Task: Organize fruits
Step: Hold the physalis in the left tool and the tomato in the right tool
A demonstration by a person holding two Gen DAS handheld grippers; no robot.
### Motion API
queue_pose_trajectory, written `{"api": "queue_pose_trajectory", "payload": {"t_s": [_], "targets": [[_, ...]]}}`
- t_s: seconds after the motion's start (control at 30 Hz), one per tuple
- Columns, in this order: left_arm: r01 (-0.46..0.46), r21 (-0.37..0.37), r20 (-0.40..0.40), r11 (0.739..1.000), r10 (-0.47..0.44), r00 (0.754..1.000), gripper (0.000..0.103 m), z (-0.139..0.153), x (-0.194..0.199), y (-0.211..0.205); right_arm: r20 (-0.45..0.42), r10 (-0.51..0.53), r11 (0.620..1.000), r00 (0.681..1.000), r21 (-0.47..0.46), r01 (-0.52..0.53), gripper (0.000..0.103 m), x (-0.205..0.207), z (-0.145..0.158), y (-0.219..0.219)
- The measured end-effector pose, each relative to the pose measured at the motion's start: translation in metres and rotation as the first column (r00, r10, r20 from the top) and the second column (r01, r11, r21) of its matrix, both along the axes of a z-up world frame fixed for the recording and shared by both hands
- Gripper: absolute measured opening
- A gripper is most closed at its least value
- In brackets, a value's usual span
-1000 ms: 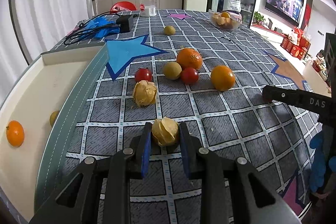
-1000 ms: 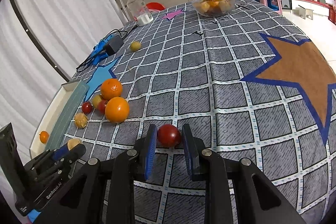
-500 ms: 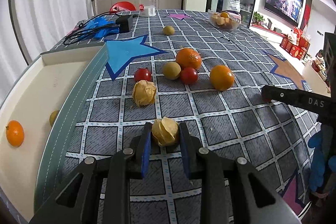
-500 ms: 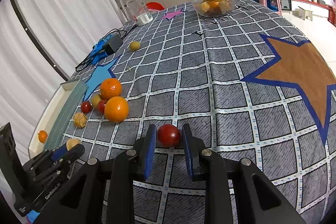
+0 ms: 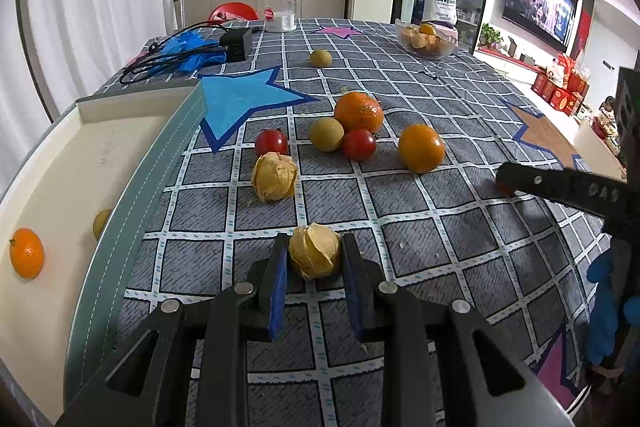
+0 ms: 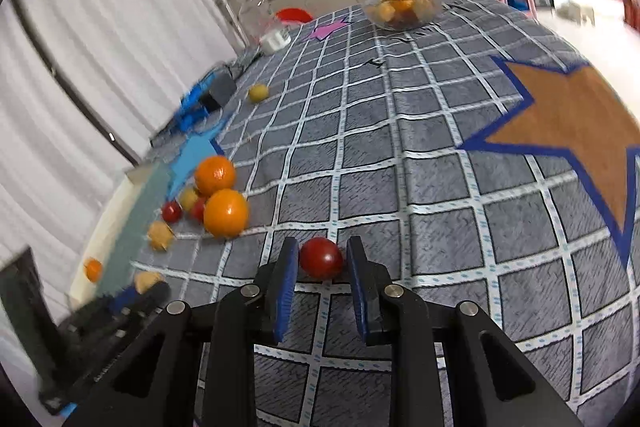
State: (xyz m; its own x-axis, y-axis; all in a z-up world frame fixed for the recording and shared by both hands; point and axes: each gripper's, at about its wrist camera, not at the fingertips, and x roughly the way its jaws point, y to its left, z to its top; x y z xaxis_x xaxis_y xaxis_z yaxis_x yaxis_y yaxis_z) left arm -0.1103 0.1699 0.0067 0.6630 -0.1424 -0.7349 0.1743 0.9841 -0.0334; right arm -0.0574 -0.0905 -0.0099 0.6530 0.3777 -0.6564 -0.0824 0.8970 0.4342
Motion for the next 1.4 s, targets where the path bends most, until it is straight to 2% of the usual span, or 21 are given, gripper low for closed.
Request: {"api": "queue_pose_trajectory", "payload": {"t_s": [0.13,0.43,0.53,0.63,0.67,0.7,0.73,0.8,0.9,0.97,1.0,1.03,1.17,1.27,1.4], "targets": [[0.000,-0.003,-0.001,1.000,0.000,1.000,0.028,0.000,0.000,0.001,0.050,0.031,1.000,0.998,0.000,-0.032,0.026,-0.006,0.007,0.005],[0.001,-0.022,-0.004,1.000,-0.001,1.000,0.028,0.000,0.000,0.001,0.052,0.018,0.999,0.999,0.042,-0.020,0.026,-0.006,0.006,-0.004],[0.002,-0.032,-0.006,0.999,-0.002,1.000,0.028,0.000,0.001,0.003,0.046,0.014,0.999,0.999,0.040,-0.016,0.026,-0.006,0.006,-0.004],[0.003,-0.030,-0.005,1.000,-0.003,1.000,0.028,0.000,0.001,0.003,0.027,0.008,1.000,1.000,-0.010,-0.007,0.028,-0.005,0.005,0.003],[0.003,-0.026,-0.005,1.000,-0.003,1.000,0.028,0.000,0.000,0.003,0.006,0.013,0.999,1.000,-0.036,-0.012,0.031,-0.003,0.003,0.007],[0.003,-0.024,-0.004,1.000,-0.003,1.000,0.028,0.000,0.000,0.003,-0.001,0.024,0.998,1.000,-0.059,-0.023,0.039,-0.002,0.003,0.011],[0.003,-0.022,-0.004,1.000,-0.003,1.000,0.028,0.000,0.001,0.003,0.008,0.033,0.996,0.999,-0.079,-0.032,0.054,-0.003,0.005,0.015],[0.003,-0.026,-0.005,1.000,-0.003,1.000,0.028,0.000,0.000,0.003,0.016,0.045,0.992,0.999,-0.118,-0.043,0.057,-0.004,0.006,0.022],[0.003,-0.019,-0.004,1.000,-0.004,1.000,0.028,0.000,0.000,0.001,0.014,0.042,0.989,0.999,-0.141,-0.040,0.055,-0.004,0.006,0.024],[0.004,-0.013,-0.002,1.000,-0.004,1.000,0.028,0.000,0.000,0.001,0.010,0.017,0.989,1.000,-0.145,-0.015,0.041,-0.004,0.005,0.022],[0.005,-0.011,-0.002,1.000,-0.005,1.000,0.028,0.000,-0.001,0.001,0.005,0.000,0.991,1.000,-0.136,0.000,0.030,-0.004,0.004,0.018],[0.006,-0.013,-0.002,1.000,-0.006,1.000,0.028,0.000,-0.001,0.001,0.001,-0.007,0.993,1.000,-0.118,0.007,0.025,-0.003,0.003,0.015],[0.024,-0.057,-0.005,0.998,-0.024,1.000,0.027,0.001,-0.002,0.006,0.016,-0.004,1.000,1.000,-0.013,0.004,0.024,-0.005,0.002,0.002],[0.014,-0.080,-0.003,0.997,-0.015,1.000,0.027,0.002,-0.002,0.010,0.062,0.027,1.000,0.998,-0.007,-0.027,0.024,-0.010,0.008,0.005],[-0.004,-0.083,-0.013,0.997,0.003,1.000,0.027,0.002,0.000,0.011,0.074,0.031,0.999,0.997,0.026,-0.033,0.024,-0.011,0.008,0.001]]}}
